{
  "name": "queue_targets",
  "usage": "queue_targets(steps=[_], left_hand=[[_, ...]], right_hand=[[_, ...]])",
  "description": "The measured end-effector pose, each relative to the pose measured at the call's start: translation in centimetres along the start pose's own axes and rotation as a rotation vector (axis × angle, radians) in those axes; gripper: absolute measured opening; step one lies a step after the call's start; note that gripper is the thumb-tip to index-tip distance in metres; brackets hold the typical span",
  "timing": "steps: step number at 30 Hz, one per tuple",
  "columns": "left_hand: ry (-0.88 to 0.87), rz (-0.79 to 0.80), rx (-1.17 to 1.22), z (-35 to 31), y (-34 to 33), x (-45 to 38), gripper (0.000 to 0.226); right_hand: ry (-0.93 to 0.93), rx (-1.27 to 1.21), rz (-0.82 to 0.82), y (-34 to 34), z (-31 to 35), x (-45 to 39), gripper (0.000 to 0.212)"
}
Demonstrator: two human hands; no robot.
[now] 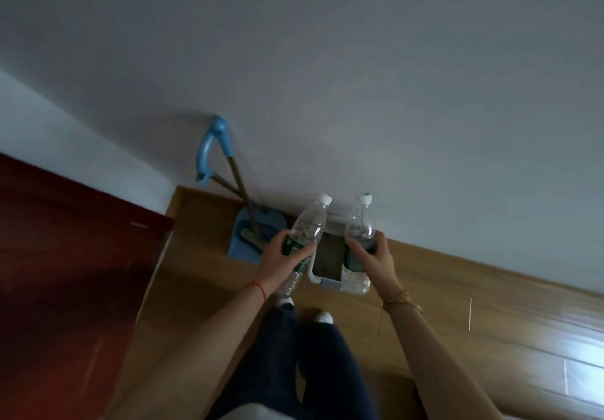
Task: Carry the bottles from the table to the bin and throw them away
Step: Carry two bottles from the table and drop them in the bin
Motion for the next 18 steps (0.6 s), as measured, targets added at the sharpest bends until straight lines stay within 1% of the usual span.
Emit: queue_targets(steps=[2,5,8,10,14,16,18], left_hand=[[-0.03,-0.019,-0.026,1.3,-1.9,-2.9,0.049],[-0.039,-0.001,-0.096,5.1,-5.5,-7.6,0.055],[-0.045,-0.008,-0.172,9.8,-8.7,-12.4,0.057],[-0.055,-0.021,-0.215,12.9,-10.6,-15.6,0.058],[-0.013,0.003,-0.249,19.1,-13.8,-21.4,0.058],[-0.019,0.02,-0.258,21.2,-14.9,-23.5,0.06],[-0.043,0.061,-0.26,22.5,-16.0,-24.9,0.056]], right_hand=[[-0.016,0.003,-0.009,-0.4,-2.6,-1.8,0.051],[-0.011,0.042,0.007,-1.8,-7.2,-5.4,0.048],[0.026,0.108,-0.028,-3.6,-12.2,-9.5,0.058],[0.043,0.157,-0.048,-5.0,-15.6,-12.3,0.061],[0.013,0.18,-0.046,-7.5,-21.5,-16.8,0.059],[0.002,0.182,-0.032,-8.6,-24.1,-18.9,0.058],[-0.009,0.179,-0.024,-9.6,-26.6,-20.5,0.064]])
Point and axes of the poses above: each hand's wrist, its own x-axis away from the middle knuckle, its own y-axis out of the back of the hand, z = x × y, the point moved 8 cm from there along -x, towards the middle knuckle, and after that the axes turned 3 degrees about -z, right-handed, at the moved point
